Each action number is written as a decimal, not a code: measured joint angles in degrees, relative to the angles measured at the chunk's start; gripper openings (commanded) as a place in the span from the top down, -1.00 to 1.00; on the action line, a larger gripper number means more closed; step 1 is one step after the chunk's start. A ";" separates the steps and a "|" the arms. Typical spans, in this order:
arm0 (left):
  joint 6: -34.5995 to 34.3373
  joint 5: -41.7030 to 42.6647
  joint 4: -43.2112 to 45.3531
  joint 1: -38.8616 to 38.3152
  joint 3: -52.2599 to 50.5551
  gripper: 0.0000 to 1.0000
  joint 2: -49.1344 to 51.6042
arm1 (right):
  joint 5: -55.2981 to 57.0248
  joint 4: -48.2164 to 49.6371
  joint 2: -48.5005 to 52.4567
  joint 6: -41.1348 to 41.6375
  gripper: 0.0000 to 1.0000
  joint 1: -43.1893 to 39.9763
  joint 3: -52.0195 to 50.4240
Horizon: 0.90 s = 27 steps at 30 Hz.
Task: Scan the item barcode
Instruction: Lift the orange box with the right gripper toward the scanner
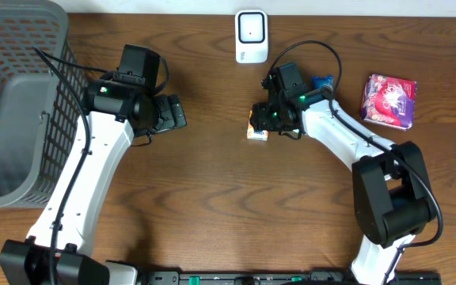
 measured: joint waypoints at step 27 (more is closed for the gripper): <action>0.00 0.00 0.00 0.00 0.00 -0.96 0.00 | 4.15 -0.76 0.94 4.09 -0.21 0.26 -0.48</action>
